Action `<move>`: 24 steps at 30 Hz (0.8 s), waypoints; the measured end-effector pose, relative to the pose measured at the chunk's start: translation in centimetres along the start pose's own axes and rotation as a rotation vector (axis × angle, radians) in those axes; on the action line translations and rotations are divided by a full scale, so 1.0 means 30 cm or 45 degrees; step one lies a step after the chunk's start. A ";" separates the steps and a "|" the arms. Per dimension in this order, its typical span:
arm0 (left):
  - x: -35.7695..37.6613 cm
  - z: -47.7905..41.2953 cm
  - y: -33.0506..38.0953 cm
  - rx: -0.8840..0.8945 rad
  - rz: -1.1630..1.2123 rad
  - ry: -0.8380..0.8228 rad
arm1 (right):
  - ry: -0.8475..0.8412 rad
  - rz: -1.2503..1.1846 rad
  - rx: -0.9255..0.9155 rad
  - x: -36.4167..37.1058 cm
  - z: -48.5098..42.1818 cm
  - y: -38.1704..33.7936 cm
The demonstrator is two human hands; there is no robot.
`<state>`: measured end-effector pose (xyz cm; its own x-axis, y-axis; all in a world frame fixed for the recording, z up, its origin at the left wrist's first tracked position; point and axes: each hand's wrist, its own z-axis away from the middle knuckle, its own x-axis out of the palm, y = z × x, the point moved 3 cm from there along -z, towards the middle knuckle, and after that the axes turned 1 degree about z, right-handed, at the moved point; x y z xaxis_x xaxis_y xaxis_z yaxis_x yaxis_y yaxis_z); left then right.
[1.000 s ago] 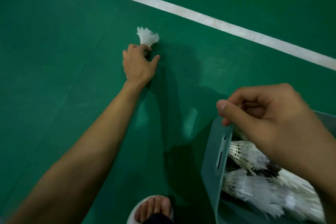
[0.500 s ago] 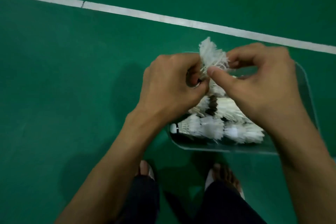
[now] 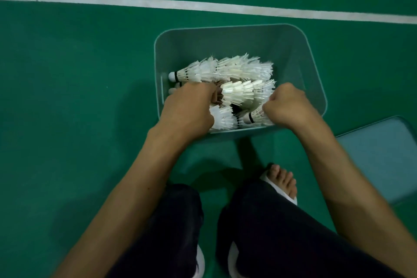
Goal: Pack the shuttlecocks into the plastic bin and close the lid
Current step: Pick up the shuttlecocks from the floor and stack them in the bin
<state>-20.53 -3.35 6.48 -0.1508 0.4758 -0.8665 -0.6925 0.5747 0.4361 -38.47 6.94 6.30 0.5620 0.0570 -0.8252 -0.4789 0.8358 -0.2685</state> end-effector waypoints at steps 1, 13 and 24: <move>0.007 -0.005 -0.007 -0.021 0.012 -0.045 | -0.065 -0.019 0.016 0.011 -0.019 -0.015; 0.030 -0.010 -0.035 -0.051 0.031 -0.091 | -0.578 -0.312 0.030 0.156 -0.100 -0.140; 0.107 -0.120 0.013 -0.101 -0.350 -0.269 | -0.114 0.086 -0.232 -0.029 -0.138 -0.037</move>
<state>-23.81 -3.99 2.98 0.1923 0.4426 -0.8758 -0.7410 0.6507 0.1661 -41.21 3.71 5.25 0.5781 0.1649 -0.7991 -0.6272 0.7162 -0.3059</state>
